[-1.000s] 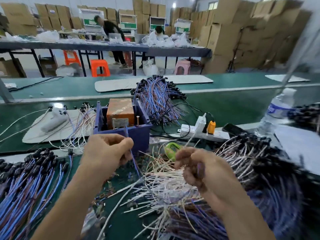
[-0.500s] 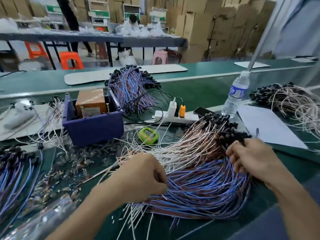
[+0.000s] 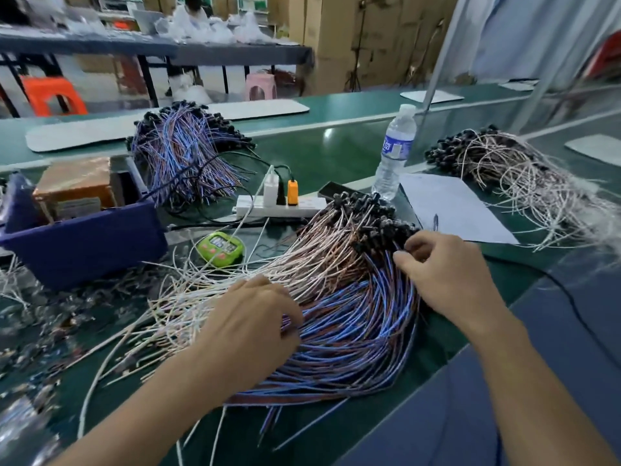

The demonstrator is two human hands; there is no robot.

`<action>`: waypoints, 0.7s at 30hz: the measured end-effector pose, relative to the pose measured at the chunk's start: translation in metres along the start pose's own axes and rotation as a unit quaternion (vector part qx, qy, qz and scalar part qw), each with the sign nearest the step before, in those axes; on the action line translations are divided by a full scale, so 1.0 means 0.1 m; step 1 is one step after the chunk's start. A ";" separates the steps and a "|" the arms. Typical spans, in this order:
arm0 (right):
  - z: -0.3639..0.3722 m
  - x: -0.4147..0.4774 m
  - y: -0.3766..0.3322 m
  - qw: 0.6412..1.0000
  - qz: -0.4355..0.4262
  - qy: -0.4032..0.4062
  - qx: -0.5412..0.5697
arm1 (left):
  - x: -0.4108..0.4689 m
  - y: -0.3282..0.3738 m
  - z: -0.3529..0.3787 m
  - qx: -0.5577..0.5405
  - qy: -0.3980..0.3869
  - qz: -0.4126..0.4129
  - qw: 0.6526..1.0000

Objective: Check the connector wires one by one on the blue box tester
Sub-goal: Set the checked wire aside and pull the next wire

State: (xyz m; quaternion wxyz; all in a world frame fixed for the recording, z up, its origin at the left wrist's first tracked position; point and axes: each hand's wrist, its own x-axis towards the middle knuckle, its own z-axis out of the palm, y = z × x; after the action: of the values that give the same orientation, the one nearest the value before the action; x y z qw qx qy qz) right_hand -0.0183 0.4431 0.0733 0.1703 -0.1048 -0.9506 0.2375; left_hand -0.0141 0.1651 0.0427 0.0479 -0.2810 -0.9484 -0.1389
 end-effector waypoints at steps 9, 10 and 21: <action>0.19 -0.87 0.34 0.981 0.173 -0.077 -0.042 | 0.02 0.22 0.34 -0.111 -0.117 0.021 0.987; 0.24 -0.95 0.33 0.980 0.166 -0.094 -0.055 | 0.02 0.23 0.40 -0.087 -0.112 0.031 0.989; 0.39 -0.96 -0.06 0.947 0.202 -0.133 0.212 | 0.05 0.19 0.61 -0.087 -0.027 0.028 0.995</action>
State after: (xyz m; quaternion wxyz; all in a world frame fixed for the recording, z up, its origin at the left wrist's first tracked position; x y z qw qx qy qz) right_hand 0.0546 0.3949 0.0175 0.0088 -0.2234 -0.8513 0.4747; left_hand -0.0086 0.2001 -0.0103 0.0011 -0.3142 -0.9254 -0.2120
